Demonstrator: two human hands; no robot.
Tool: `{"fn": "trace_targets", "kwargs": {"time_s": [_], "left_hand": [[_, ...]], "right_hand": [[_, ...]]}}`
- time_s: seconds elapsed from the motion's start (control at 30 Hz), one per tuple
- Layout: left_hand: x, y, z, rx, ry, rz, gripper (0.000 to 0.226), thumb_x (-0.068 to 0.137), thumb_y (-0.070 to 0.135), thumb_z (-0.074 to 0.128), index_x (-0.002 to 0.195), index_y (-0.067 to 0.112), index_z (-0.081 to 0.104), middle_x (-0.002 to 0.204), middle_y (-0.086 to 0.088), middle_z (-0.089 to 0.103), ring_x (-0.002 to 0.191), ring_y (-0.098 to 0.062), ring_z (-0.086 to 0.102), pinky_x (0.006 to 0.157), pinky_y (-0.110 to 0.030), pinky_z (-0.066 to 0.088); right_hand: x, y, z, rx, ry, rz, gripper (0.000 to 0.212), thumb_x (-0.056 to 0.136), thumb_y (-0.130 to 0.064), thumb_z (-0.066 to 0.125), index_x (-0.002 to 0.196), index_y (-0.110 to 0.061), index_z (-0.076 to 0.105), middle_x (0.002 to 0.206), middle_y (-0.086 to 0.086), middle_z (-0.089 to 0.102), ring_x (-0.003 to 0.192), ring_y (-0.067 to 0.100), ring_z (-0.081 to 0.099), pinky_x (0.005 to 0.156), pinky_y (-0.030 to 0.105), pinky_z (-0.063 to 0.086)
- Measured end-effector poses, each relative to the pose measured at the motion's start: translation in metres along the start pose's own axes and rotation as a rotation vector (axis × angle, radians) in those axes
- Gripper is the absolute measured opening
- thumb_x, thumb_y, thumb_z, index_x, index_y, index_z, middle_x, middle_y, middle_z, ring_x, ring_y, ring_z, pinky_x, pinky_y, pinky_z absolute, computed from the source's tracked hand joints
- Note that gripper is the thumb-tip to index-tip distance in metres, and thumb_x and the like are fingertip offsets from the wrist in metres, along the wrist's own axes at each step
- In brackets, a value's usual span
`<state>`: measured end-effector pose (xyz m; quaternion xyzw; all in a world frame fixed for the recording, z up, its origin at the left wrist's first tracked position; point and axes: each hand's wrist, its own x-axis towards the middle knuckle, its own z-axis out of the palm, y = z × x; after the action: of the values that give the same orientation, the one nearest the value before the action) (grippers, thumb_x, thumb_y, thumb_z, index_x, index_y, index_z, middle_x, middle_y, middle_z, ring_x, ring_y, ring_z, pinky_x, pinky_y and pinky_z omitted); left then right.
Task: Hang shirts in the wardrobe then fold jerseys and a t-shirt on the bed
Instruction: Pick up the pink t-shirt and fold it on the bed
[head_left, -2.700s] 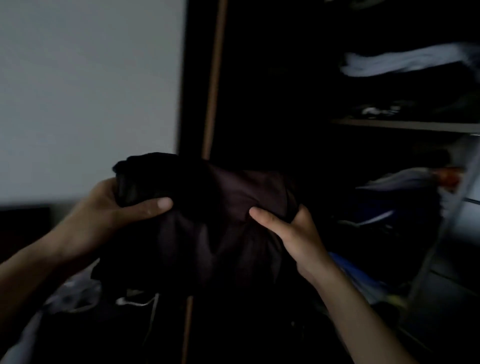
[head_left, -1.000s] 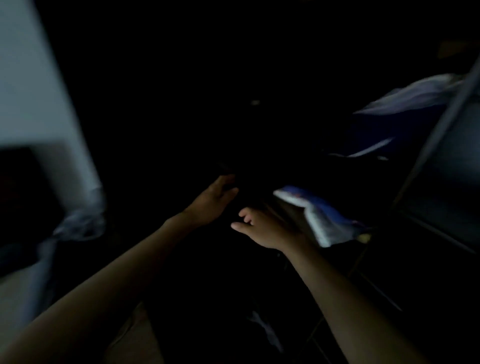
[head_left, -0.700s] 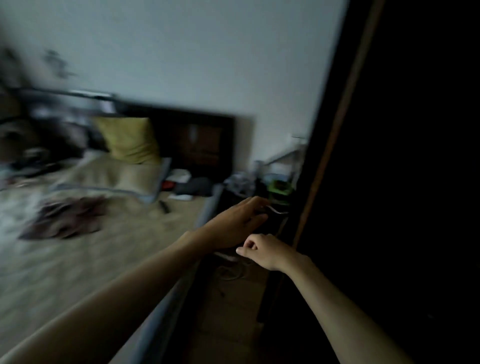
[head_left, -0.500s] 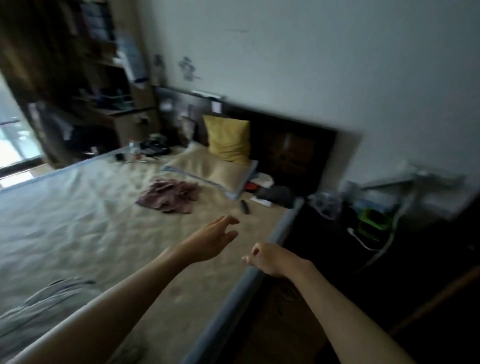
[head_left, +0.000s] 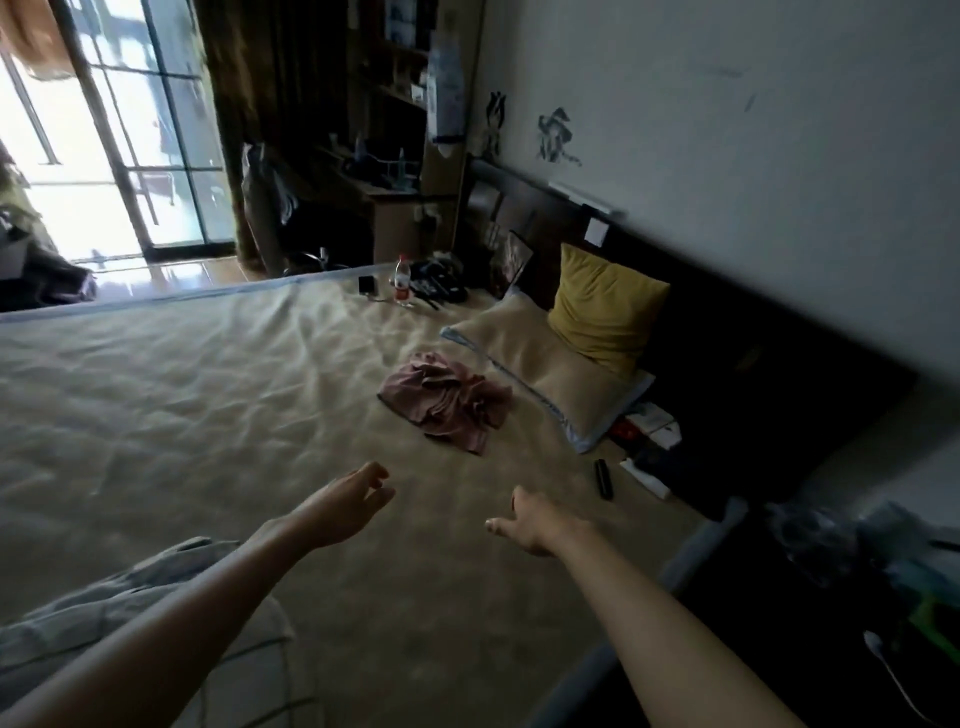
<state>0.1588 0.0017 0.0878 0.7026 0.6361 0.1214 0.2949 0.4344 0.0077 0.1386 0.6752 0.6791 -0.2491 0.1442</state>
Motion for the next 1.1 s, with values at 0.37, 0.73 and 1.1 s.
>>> {"fn": "trace_targets", "kwargs": {"time_s": [0.37,0.73,1.1], "left_hand": [[0.134,-0.106,0.132,-0.16,-0.114,-0.515,0.063,0.102,0.045,0.047,0.152,0.008,0.032,0.156,-0.014,0.039,0.141,-0.028,0.042,0.115,-0.037,0.035],[0.285,-0.131,0.296,0.042,-0.039,-0.687,0.069,0.103,0.057,0.029,0.16,0.021,0.017,0.168,0.001,0.014,0.153,-0.022,0.021,0.12,-0.045,0.025],[0.315,-0.141,0.318,0.182,-0.076,-0.648,0.063,0.104,0.049,0.036,0.159,0.026,0.017,0.167,0.002,0.017,0.151,-0.023,0.025,0.12,-0.049,0.028]], "right_hand": [[0.307,0.048,-0.004,-0.226,-0.074,-0.004,0.08,0.095,-0.06,0.05,0.148,-0.004,0.031,0.149,0.017,0.045,0.134,0.035,0.048,0.104,0.043,0.043],[0.582,0.064,0.105,-0.211,0.042,-0.265,0.084,0.094,-0.059,0.051,0.152,-0.007,0.019,0.16,0.013,0.024,0.134,0.038,0.045,0.104,0.048,0.044],[0.607,0.046,0.132,-0.142,0.252,-0.435,0.025,0.093,-0.022,0.052,0.11,-0.005,0.059,0.116,0.02,0.066,0.11,0.038,0.06,0.083,0.04,0.049]]}}
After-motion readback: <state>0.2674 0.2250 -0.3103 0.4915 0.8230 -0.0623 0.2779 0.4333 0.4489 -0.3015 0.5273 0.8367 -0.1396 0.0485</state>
